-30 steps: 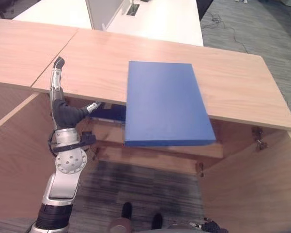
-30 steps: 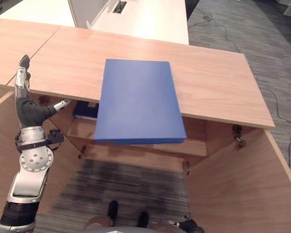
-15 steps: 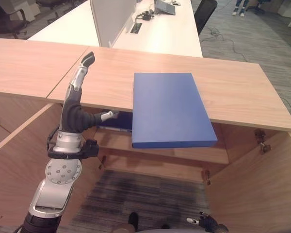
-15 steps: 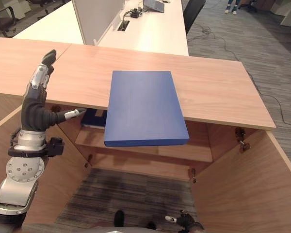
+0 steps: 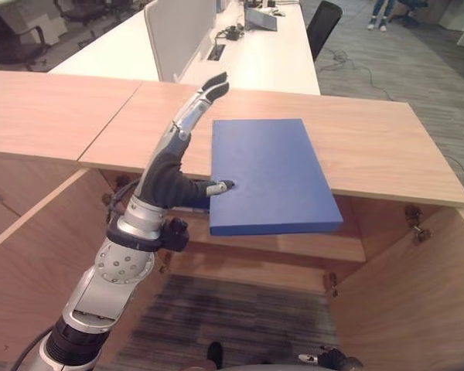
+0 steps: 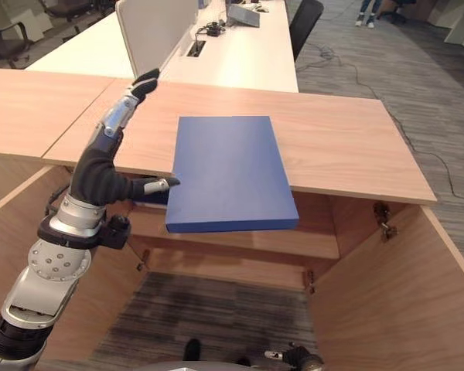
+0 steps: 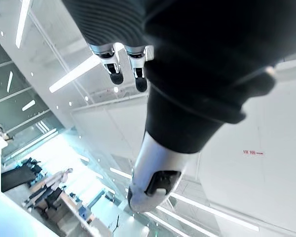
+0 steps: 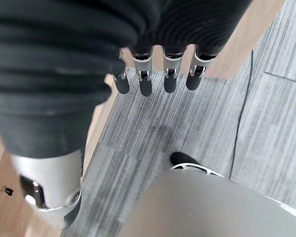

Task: Put the empty folder in the office cabinet

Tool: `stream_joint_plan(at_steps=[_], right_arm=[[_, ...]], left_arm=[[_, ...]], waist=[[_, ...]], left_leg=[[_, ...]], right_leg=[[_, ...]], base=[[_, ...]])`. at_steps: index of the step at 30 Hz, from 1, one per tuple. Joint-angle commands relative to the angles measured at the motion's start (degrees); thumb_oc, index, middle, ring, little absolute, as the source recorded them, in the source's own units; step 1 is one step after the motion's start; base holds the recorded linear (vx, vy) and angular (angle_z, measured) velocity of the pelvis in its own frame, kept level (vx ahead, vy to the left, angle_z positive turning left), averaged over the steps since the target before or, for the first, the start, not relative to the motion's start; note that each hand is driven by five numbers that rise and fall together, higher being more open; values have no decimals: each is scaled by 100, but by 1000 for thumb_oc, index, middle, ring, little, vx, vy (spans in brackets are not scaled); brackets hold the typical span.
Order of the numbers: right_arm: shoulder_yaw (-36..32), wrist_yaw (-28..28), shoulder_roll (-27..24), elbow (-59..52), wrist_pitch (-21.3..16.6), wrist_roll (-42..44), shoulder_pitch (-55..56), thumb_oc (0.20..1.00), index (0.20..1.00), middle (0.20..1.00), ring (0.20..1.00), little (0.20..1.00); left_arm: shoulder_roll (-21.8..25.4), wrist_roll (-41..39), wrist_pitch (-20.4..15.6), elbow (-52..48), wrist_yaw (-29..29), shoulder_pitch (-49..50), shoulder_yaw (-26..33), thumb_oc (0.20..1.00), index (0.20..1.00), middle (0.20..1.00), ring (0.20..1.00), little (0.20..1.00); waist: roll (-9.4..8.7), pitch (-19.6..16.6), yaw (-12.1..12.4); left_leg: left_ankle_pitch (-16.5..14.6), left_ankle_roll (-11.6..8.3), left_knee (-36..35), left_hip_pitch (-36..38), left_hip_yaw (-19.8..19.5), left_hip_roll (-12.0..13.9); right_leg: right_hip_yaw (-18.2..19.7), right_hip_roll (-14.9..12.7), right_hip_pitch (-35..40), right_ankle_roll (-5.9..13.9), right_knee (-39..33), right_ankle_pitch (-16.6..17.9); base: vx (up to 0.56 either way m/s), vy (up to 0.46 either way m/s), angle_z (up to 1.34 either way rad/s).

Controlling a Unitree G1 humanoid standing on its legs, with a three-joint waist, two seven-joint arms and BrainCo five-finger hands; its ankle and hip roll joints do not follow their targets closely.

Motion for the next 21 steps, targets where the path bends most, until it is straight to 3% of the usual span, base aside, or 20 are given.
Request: stream_joint_plan(at_steps=[1,5,7,9,11,12,14,15,16,18,21], right_arm=[[169,-58,176,-155,-100,16,-173,1000,1000,1000,1000,1000],[242,-53,179,-198,-117,-18,-155,1000,1000,1000,1000,1000],[221,-189,96,-293,-170,32,-270,1000,1000,1000,1000,1000],[143,-237,30,-334,-191,62,-325,1000,1000,1000,1000,1000],[-46,-352,-45,-288,-221,230,-408,1000,1000,1000,1000,1000],[-51,-354,-44,-284,-225,232,-413,1000,1000,1000,1000,1000],[-91,-328,-32,-219,-220,312,-460,1000,1000,1000,1000,1000],[-92,-326,-38,-221,-221,313,-458,1000,1000,1000,1000,1000],[-172,-312,-61,-130,-198,306,-397,1000,1000,1000,1000,1000],[-231,-288,-85,-71,-179,313,-341,1000,1000,1000,1000,1000],[-327,-254,-64,51,-125,304,-262,1000,1000,1000,1000,1000]], left_arm=[[-27,-39,-170,25,39,-54,124,1000,1000,1000,1000,1000],[-50,-47,-180,63,254,117,283,1000,1000,1000,1000,1000],[-34,-37,-213,74,462,-143,263,1000,1000,1000,1000,1000],[-43,-44,-226,80,489,-268,232,1000,1000,1000,1000,1000],[-48,50,-299,-10,489,-354,235,1000,1000,1000,1000,1000],[-49,53,-299,-13,488,-359,232,1000,1000,1000,1000,1000],[-104,55,-338,-55,486,-446,152,1000,1000,1000,1000,1000],[-109,56,-339,-54,486,-445,152,1000,1000,1000,1000,1000],[-196,-55,-325,-101,426,-471,86,1000,1000,1000,1000,1000],[-234,-105,-301,-87,413,-456,66,1000,1000,1000,1000,1000],[-242,-139,-304,-20,411,-359,46,1000,1000,1000,1000,1000]], waist=[[-278,74,79],[-341,208,156],[-564,662,245],[-629,688,182],[-686,597,147],[-690,606,146],[-569,403,22],[-579,411,20],[-460,261,-101],[-386,175,-163],[-243,88,-186]], left_leg=[[-694,-1,16,458,115,192],[-602,-78,30,372,95,304],[-507,-228,786,-461,129,384],[-736,-209,1340,-835,267,384],[-1404,-94,2226,-783,547,392],[-1397,-84,2267,-816,545,381],[-1780,-54,2026,-266,640,379],[-1736,-47,1981,-247,645,358],[-1738,6,1506,155,741,352],[-1651,5,1109,300,796,330],[-1394,42,309,564,567,85]], right_leg=[[8,-184,-118,353,37,-57],[-32,-99,-203,313,37,-62],[-205,-186,-489,276,37,64],[-360,-251,-691,267,37,126],[-532,-316,-777,271,37,175],[-540,-328,-787,271,37,194],[-635,-260,-776,324,37,188],[-640,-280,-776,324,37,206],[-743,-276,-839,381,37,262],[-793,-283,-878,404,37,313],[-787,-346,-970,485,37,500]], base=[[4,-81,10],[-87,-119,8],[-433,-253,28],[-238,-90,74],[-108,-42,69],[-37,39,36],[-1,82,30],[14,138,39],[-11,98,42],[-3,167,47],[-38,160,21]])
